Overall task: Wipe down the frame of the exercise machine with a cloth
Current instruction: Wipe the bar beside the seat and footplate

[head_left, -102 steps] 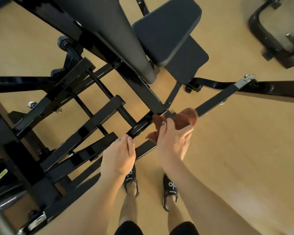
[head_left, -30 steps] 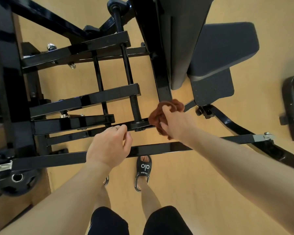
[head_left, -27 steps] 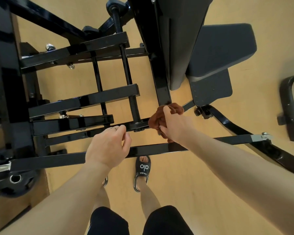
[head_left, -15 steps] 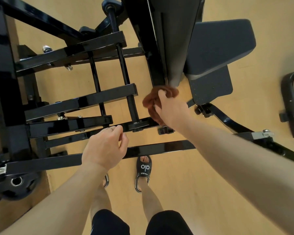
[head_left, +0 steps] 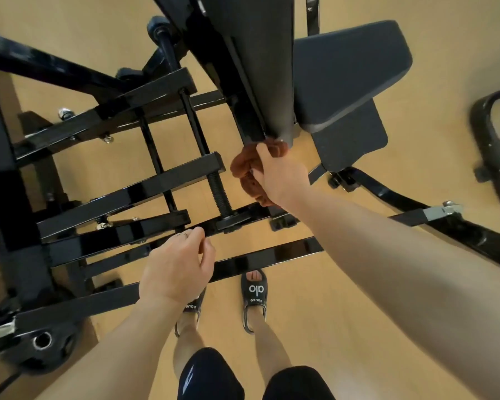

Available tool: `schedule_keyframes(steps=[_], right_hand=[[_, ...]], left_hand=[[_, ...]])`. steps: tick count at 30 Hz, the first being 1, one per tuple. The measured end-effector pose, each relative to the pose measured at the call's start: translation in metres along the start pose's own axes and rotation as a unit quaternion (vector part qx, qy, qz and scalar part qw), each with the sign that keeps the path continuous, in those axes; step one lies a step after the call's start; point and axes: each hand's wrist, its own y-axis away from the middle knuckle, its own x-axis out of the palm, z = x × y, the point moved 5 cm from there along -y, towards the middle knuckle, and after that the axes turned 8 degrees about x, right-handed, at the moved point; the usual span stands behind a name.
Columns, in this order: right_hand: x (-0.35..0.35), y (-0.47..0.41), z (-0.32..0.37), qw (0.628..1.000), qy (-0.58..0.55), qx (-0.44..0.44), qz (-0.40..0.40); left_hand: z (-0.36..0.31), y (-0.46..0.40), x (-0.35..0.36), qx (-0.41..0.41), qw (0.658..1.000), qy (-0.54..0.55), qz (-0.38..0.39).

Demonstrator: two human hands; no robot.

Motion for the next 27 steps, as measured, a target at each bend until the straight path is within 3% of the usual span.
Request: schedule_keyframes(steps=[5,7,10,12,15,19,24,27], right_hand=[[0.011,0.069,-0.019,0.993,0.06,0.047,0.085],[-0.003,0.075,-0.025,0.989,0.054,0.11,0.088],[-0.043,0.092,-0.045,0.973,-0.022,0.231,0.013],[-0.065,0.116,-0.055,0.942,-0.17,0.286,-0.041],[-0.084,0.165,-0.055,0.85,-0.415,0.319,-0.058],[-0.098,0.238,-0.041,0.673,-0.653,0.34,-0.071],[-0.124,0.332,-0.034,0.47,-0.826,0.294,-0.106],[-0.136,0.382,-0.049,0.395,-0.871,0.263,-0.126]], left_hand=[[0.003,0.0,0.002,0.019,0.999,-0.001,0.044],[0.004,0.001,0.001,0.03,0.998,-0.012,0.061],[-0.001,-0.001,-0.002,0.052,0.99,-0.065,0.113],[-0.012,-0.004,-0.006,0.072,0.979,-0.12,0.15],[-0.052,-0.012,-0.022,0.102,0.973,-0.114,0.174],[-0.133,-0.025,-0.053,0.167,0.973,-0.037,0.154],[-0.241,-0.01,-0.105,0.321,0.944,0.038,0.062],[-0.302,0.007,-0.13,0.398,0.915,0.072,0.015]])
